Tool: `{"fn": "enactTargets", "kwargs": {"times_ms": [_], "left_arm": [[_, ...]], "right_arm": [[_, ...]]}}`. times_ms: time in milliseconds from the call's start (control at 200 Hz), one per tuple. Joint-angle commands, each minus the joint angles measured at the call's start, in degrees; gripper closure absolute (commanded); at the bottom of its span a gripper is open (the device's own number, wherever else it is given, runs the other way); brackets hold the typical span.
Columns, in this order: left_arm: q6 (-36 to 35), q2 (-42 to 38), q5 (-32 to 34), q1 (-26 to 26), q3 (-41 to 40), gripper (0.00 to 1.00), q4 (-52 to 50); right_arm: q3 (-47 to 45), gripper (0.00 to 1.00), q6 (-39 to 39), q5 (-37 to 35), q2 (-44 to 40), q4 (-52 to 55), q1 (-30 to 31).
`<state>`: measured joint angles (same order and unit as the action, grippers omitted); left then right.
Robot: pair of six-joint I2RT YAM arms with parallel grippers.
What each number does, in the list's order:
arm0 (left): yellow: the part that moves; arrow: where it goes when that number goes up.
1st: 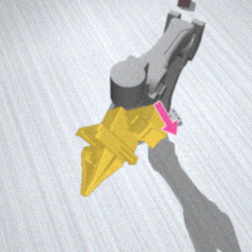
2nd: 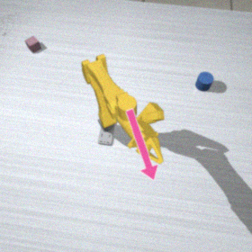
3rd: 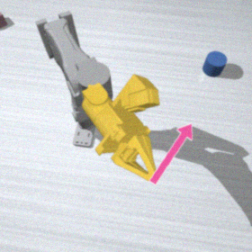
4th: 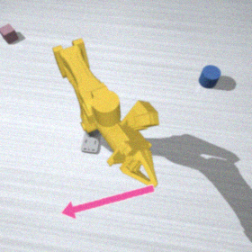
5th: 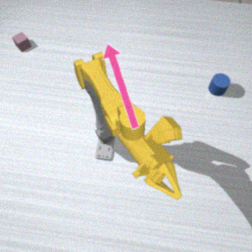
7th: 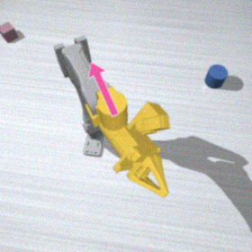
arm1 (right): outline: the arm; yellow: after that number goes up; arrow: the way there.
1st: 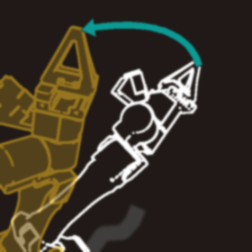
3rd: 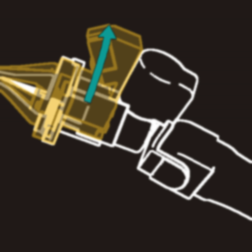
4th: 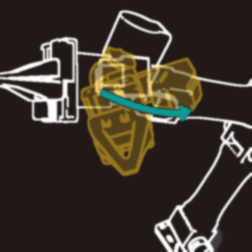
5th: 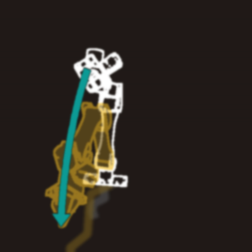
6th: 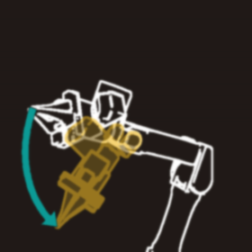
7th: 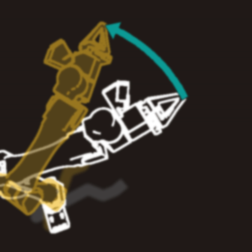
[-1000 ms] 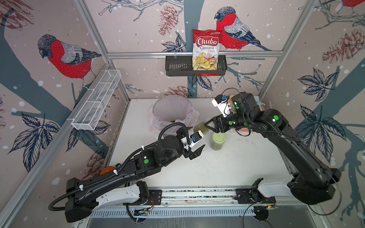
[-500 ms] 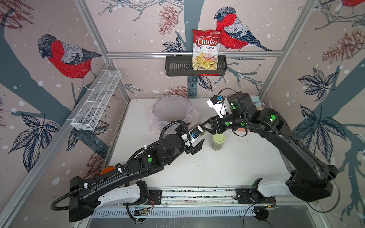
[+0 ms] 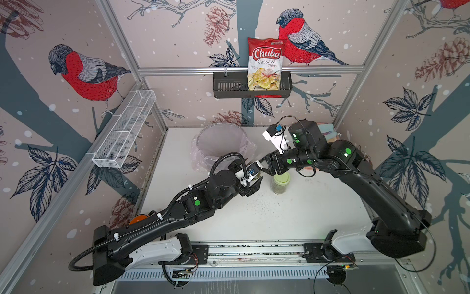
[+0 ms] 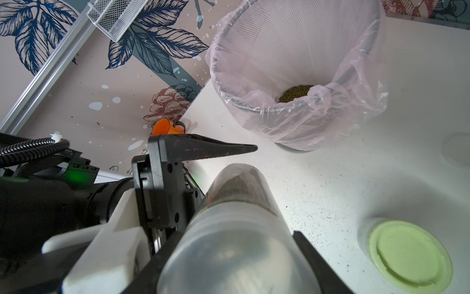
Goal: Empty moldy mung beans from jars
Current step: Open the lid of the jar.
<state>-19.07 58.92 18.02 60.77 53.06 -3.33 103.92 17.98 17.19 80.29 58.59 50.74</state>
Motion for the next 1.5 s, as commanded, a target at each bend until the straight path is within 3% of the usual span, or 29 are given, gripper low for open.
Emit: {"fn": "enactTargets", "kwargs": {"times_ms": [0, 155, 350, 670, 891, 1156, 1496], "left_arm": [[-0.8, 0.0, -0.7, -0.2, 0.4, 0.16, 2.5], [-1.1, -0.3, -1.6, -0.2, 0.3, 0.24, 1.8], [-1.7, -1.4, -1.6, -0.2, -0.9, 0.27, 0.7], [-2.8, -2.3, -2.2, -0.5, -1.6, 0.42, 0.9], [-3.0, -1.9, -3.3, -0.7, -1.8, 0.41, 1.8], [-3.0, -3.1, -4.6, -0.7, -2.5, 0.53, 2.0], [-2.9, -4.0, -5.4, -0.7, -3.3, 0.77, 3.1]], "right_arm": [[0.0, 0.56, 0.4, 0.0, -0.1, -1.8, 0.3], [-0.1, 0.56, 0.5, 0.1, -0.1, -2.3, 0.3], [0.4, 0.57, 0.8, 0.2, 0.1, -2.2, 0.2], [-0.1, 0.56, 1.1, 1.4, 0.4, -2.9, 0.5], [-0.1, 0.55, 0.8, 1.0, 0.4, -2.2, 0.5], [-0.1, 0.34, 0.7, -0.1, 0.4, -2.0, 0.7], [-0.8, 0.27, 0.9, -0.5, 0.2, -3.1, 1.4]]}}
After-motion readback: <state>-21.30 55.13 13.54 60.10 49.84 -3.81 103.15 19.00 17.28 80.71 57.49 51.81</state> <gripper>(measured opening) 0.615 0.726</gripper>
